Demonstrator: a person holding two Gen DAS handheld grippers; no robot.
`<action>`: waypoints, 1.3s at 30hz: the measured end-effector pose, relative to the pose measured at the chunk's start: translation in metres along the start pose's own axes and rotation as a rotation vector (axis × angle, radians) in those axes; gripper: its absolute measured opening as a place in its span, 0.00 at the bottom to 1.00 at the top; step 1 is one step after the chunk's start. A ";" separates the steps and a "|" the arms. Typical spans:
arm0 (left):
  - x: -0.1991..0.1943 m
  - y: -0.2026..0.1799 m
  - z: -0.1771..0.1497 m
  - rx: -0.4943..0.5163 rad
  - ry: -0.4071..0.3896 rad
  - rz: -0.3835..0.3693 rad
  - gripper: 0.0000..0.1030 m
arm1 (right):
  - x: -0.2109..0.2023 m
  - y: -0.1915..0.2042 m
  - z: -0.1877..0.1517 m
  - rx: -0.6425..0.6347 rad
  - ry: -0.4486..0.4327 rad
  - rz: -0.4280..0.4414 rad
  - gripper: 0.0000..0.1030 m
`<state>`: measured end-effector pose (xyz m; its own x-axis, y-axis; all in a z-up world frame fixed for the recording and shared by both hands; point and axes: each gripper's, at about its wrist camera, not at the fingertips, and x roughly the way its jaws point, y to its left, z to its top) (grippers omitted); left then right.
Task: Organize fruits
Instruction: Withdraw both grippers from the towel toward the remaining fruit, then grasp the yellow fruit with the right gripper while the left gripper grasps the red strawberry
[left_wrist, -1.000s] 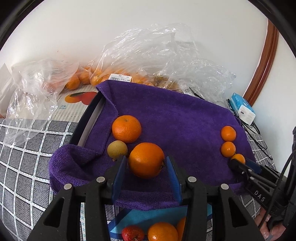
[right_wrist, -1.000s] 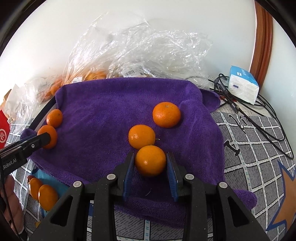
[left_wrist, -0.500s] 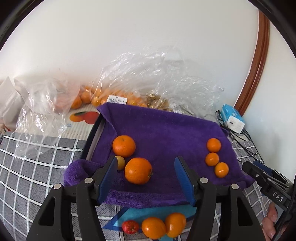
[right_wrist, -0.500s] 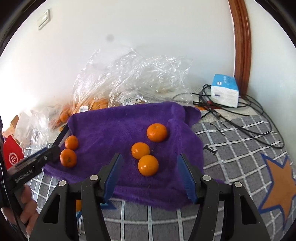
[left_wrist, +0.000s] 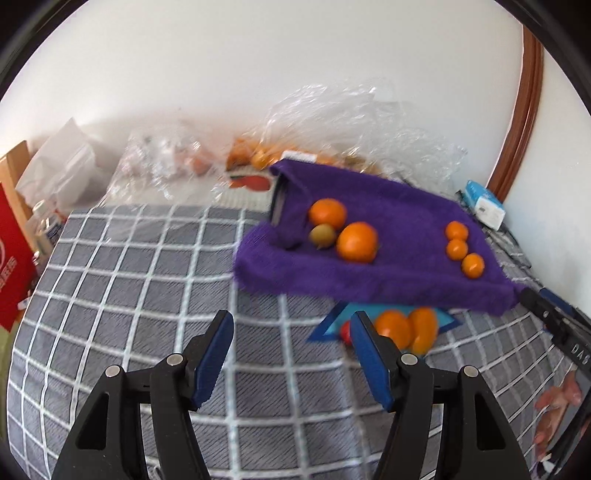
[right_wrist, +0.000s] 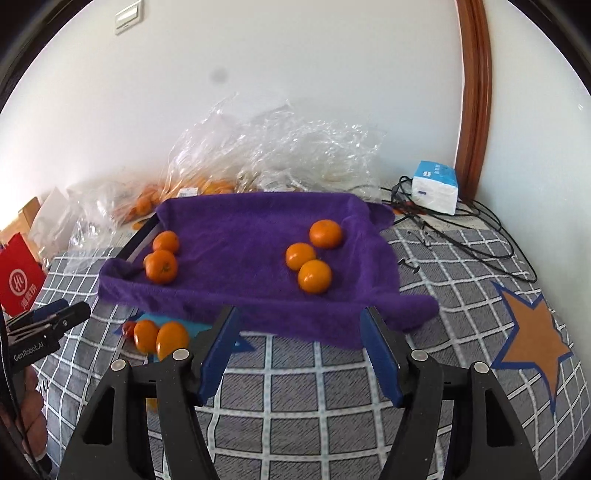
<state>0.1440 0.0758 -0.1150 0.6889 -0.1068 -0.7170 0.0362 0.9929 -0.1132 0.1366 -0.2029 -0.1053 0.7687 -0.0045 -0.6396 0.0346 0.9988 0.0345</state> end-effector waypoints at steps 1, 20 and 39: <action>0.000 0.004 -0.005 0.001 0.002 0.012 0.61 | 0.000 0.002 -0.003 0.001 0.001 0.001 0.65; 0.006 0.037 -0.037 -0.098 0.007 -0.024 0.61 | 0.010 0.067 -0.050 -0.092 0.131 0.234 0.55; 0.006 0.032 -0.039 -0.074 0.016 -0.044 0.61 | 0.015 0.047 -0.047 -0.083 0.115 0.136 0.27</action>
<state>0.1214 0.1054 -0.1496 0.6759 -0.1515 -0.7212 0.0121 0.9808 -0.1947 0.1202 -0.1535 -0.1493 0.6847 0.1317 -0.7168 -0.1209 0.9904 0.0665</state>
